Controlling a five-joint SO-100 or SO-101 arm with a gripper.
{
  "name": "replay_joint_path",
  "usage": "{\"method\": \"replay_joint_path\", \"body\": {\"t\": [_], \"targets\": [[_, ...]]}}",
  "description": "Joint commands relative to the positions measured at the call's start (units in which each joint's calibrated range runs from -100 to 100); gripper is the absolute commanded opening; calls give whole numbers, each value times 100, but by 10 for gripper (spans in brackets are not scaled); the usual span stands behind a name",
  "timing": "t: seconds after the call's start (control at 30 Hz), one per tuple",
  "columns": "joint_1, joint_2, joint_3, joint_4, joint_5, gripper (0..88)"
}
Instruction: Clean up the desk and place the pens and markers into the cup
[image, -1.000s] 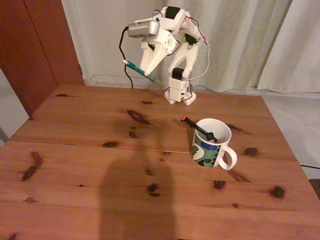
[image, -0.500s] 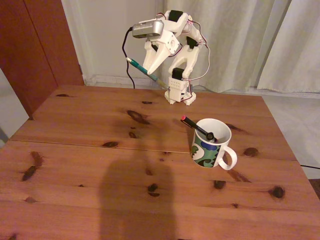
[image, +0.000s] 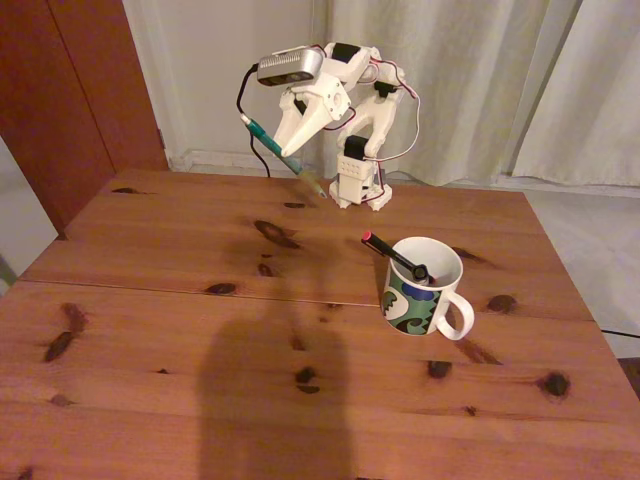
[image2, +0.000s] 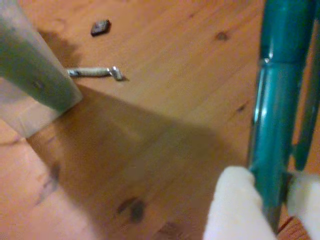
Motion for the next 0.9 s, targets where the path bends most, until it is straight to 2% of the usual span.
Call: {"method": "replay_joint_path", "body": {"t": [0.0,0.2,0.43,0.6,0.87], "targets": [[-53,-322,-46,-196,-34,5],[-53,-562,134,-188,-312,5],[-189,-579,549,-136,-275,5],[-173,-653,558,-136,13,5],[52,-959,1216,-196,783,5]]}}
